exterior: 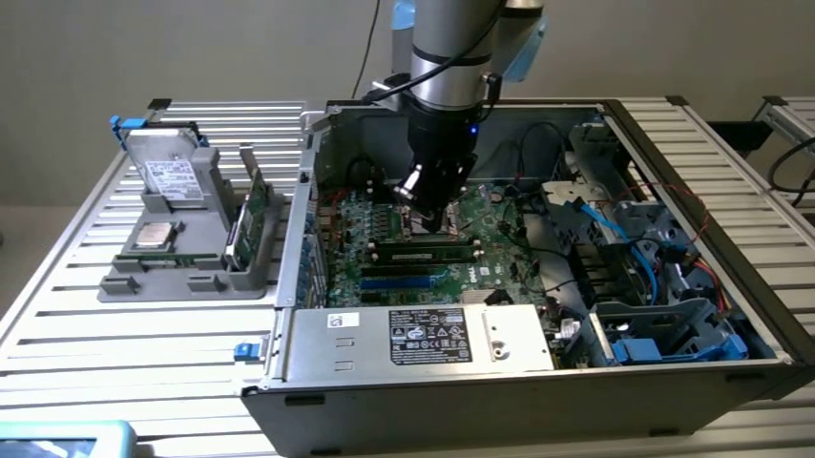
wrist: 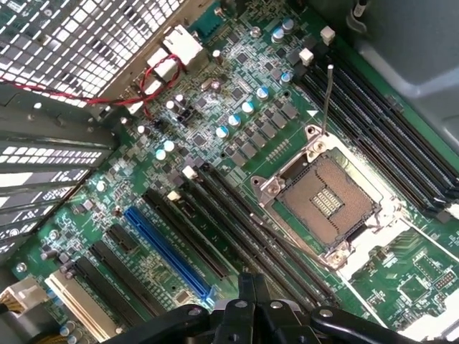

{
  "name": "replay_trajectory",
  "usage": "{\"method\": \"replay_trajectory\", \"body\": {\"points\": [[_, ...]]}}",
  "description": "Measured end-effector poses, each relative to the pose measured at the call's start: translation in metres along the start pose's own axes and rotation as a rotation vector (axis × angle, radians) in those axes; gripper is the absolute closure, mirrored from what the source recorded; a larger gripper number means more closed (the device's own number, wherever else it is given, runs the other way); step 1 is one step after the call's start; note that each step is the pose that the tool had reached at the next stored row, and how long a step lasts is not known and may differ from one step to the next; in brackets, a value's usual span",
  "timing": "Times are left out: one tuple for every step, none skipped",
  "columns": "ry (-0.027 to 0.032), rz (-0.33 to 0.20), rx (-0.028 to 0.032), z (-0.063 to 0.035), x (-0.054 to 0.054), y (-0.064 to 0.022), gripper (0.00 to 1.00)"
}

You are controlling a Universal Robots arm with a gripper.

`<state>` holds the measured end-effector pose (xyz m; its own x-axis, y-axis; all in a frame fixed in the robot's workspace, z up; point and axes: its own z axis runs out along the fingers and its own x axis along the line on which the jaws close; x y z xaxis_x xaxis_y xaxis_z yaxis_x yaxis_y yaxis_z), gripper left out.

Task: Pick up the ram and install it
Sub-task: 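Press down the ram until it locks into place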

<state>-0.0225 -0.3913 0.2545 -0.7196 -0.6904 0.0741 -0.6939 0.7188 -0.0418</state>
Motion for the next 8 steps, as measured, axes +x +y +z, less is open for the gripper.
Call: {"method": "replay_trajectory", "body": {"points": [[-0.0002, 0.012, -0.0002, 0.0, 0.0, 0.0, 0.89], [-0.0002, 0.025, -0.0006, 0.0, 0.0, 0.0, 0.89], [-0.0002, 0.038, -0.0009, 0.0, 0.0001, 0.0001, 0.89], [-0.0002, 0.051, -0.0013, 0.0, 0.0001, 0.0001, 0.89], [-0.0001, 0.064, -0.0018, -0.0001, 0.0001, 0.0, 0.89], [0.0, 0.077, -0.0023, -0.0001, 0.0, 0.0, 0.89], [0.0002, 0.09, -0.0032, 0.0, 0.0, 0.0, 0.89], [0.0006, 0.102, -0.0039, 0.0, 0.0, 0.0001, 0.89]]}}
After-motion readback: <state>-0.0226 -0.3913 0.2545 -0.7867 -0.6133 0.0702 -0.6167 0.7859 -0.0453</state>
